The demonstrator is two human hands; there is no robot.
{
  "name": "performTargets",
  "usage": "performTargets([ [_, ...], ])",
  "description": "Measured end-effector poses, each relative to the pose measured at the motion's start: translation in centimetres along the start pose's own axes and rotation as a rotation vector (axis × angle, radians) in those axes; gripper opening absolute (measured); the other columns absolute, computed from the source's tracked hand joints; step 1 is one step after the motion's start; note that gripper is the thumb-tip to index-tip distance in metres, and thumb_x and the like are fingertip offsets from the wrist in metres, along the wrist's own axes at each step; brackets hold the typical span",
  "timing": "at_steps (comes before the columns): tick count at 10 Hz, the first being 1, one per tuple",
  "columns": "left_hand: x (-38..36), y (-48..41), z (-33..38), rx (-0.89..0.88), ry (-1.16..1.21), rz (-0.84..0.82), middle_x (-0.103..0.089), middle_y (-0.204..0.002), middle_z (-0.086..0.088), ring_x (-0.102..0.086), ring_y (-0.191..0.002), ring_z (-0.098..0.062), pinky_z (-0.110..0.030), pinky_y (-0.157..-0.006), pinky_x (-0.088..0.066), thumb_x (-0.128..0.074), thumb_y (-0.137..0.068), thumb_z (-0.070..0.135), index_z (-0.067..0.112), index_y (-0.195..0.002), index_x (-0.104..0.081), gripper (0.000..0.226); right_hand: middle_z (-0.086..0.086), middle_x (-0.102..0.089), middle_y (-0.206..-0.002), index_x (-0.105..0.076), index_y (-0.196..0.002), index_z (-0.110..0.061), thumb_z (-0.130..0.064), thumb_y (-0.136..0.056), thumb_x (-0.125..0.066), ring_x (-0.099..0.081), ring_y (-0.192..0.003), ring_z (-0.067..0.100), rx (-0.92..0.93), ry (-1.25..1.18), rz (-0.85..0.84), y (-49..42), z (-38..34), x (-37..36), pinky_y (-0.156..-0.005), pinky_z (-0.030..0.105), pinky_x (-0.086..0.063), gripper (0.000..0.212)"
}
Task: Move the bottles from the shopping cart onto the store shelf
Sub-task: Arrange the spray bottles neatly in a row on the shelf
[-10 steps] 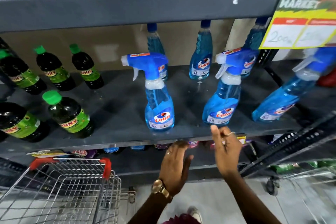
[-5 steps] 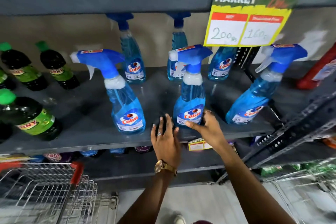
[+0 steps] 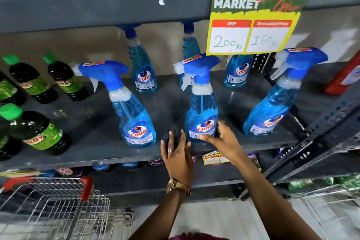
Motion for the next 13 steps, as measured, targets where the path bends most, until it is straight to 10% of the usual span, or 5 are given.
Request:
performTargets([
  [4,-0.2,-0.1,0.1,0.1,0.067,0.027,-0.058,-0.137,-0.001,-0.033,-0.142,-0.02,-0.022,-0.116,0.018,-0.04,-0.094,0.03,0.019,-0.134,-0.053,0.044,-0.008,-0.068,-0.102,-0.057,-0.107,-0.022,-0.022,-0.07,-0.083,-0.064,-0.087,-0.009,-0.03,-0.038,-0.048,-0.3,0.6,0.2,-0.068,0.004,-0.05,0.045],
  [10,0.4,-0.1,-0.1,0.037,0.08,-0.067,-0.061,-0.134,-0.003,-0.033,-0.143,-0.021,-0.034,-0.118,-0.007,-0.049,-0.096,0.028,0.017,-0.131,-0.056,0.037,0.001,-0.066,-0.117,-0.05,-0.112,-0.025,-0.025,-0.072,-0.08,-0.063,-0.099,0.008,-0.011,0.016,-0.079,1.0,-1.7,0.6,-0.083,0.017,-0.05,0.05],
  [13,7.3,1.9,-2.6,-0.236,0.157,-0.266,-0.059,-0.135,-0.014,-0.05,-0.131,-0.027,-0.041,-0.109,-0.042,-0.054,-0.094,0.028,0.02,-0.126,-0.061,0.034,-0.012,-0.071,-0.113,-0.065,-0.113,-0.03,-0.045,-0.091,-0.057,-0.067,-0.106,0.007,0.533,-0.08,0.126,12.4,-17.2,6.3,-0.086,0.017,-0.053,0.028],
])
Point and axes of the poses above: each hand's wrist, its own y-axis away from the middle knuckle, its own x-axis out of the back of the hand, z = x × y, the point moved 6 cm from there along -y, towards the middle knuckle
